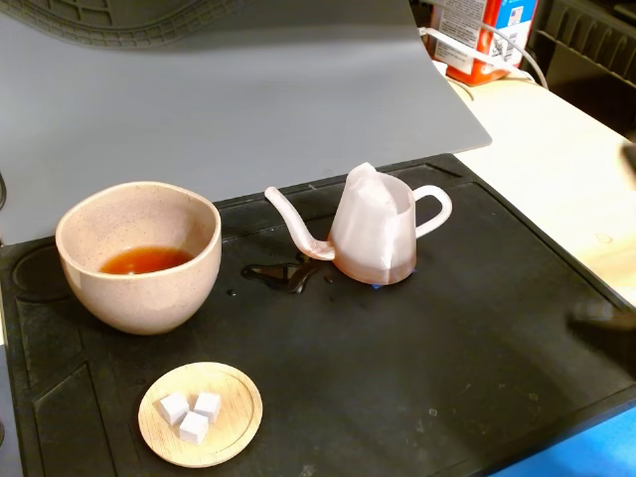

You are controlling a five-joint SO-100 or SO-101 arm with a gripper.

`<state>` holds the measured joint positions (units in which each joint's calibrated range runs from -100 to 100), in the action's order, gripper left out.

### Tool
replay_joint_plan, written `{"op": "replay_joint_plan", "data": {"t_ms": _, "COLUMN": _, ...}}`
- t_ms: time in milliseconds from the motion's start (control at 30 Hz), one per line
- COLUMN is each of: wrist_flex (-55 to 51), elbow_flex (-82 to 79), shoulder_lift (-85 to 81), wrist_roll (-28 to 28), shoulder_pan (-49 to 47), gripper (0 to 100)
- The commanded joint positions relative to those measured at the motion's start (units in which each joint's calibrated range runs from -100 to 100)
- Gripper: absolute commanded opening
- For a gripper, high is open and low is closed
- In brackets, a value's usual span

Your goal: Pick up a kettle and pour liquid into a cup.

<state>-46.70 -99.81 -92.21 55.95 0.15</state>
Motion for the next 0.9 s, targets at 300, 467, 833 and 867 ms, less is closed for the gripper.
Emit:
{"op": "replay_joint_plan", "data": {"t_ms": 300, "wrist_flex": -23.6, "elbow_flex": -0.2, "shoulder_lift": -0.3, "wrist_roll": -0.2, "shoulder_pan": 0.0, "gripper": 0}}
{"op": "replay_joint_plan", "data": {"t_ms": 467, "wrist_flex": -24.9, "elbow_flex": -0.2, "shoulder_lift": -0.3, "wrist_roll": -0.2, "shoulder_pan": 0.0, "gripper": 0}}
{"op": "replay_joint_plan", "data": {"t_ms": 833, "wrist_flex": -24.9, "elbow_flex": -0.2, "shoulder_lift": -0.3, "wrist_roll": -0.2, "shoulder_pan": 0.0, "gripper": 0}}
{"op": "replay_joint_plan", "data": {"t_ms": 867, "wrist_flex": -24.9, "elbow_flex": -0.2, "shoulder_lift": -0.3, "wrist_roll": -0.2, "shoulder_pan": 0.0, "gripper": 0}}
